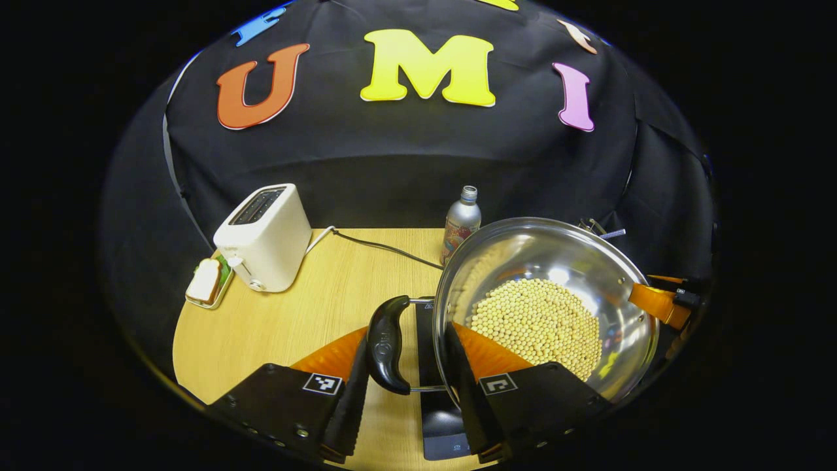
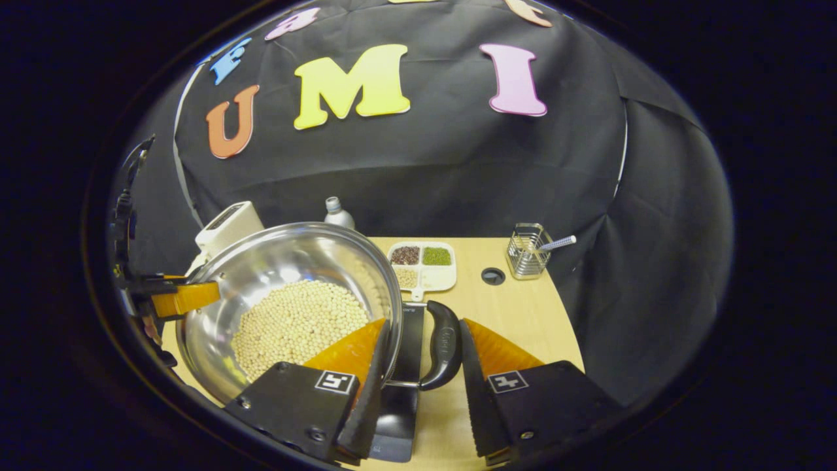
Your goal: First push the handle of the pot to place it horizontally, then grasp the pot with both hands and set it on the induction cooktop.
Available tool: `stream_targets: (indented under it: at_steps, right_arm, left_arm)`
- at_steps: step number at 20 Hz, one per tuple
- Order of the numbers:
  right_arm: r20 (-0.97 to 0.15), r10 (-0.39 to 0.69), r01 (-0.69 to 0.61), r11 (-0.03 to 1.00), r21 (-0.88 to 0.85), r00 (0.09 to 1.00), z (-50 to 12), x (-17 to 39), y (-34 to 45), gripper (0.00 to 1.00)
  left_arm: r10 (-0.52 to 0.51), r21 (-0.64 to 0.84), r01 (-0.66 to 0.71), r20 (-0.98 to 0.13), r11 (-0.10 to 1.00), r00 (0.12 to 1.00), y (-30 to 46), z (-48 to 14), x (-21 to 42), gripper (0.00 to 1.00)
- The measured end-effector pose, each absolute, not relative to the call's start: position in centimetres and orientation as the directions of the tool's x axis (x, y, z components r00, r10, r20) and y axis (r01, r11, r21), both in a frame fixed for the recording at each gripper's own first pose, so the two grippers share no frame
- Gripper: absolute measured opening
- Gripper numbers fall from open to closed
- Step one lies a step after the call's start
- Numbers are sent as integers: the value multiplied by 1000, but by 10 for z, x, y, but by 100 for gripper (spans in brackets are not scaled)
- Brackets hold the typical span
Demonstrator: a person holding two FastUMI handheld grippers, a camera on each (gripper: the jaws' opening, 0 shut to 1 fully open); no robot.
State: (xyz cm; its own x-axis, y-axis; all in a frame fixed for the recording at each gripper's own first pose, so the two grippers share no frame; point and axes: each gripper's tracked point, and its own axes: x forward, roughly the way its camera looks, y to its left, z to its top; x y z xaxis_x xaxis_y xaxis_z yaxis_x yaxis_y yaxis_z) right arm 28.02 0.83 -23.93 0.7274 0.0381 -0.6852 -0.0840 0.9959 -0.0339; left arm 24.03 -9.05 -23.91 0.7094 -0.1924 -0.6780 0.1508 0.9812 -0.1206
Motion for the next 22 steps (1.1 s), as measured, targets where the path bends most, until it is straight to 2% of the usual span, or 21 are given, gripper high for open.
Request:
stream_targets:
  at_steps: [6,13,15,16,17,20,21,22]
  right_arm:
    - [-652,-7,-76,992,-99,758,-265,285,4,58]
    - [-674,21,-76,996,-52,739,-303,291,7,60]
    - [-691,8,-73,995,-64,723,-322,289,3,60]
    - [-683,11,-72,996,-61,730,-326,290,3,58]
    - [-671,26,-78,996,-48,741,-321,291,4,60]
    - [-669,26,-84,995,-53,742,-324,293,2,65]
    - [-668,24,-83,995,-56,744,-324,293,2,67]
    - [-661,25,-83,995,-57,750,-323,294,2,66]
  left_arm:
    - [-199,-148,133,-692,980,694,-96,-278,249,61]
    - [-186,-142,122,-702,982,687,-93,-308,249,61]
    - [-196,-165,109,-730,980,655,-95,-325,243,61]
    - [-200,-158,125,-677,979,708,-96,-320,257,61]
    - [-199,-156,124,-699,980,687,-95,-326,254,61]
    - [-214,-178,125,-683,976,698,-94,-321,248,61]
    - [-216,-178,127,-686,976,695,-94,-322,248,72]
    - [-220,-177,133,-688,975,692,-94,-322,246,62]
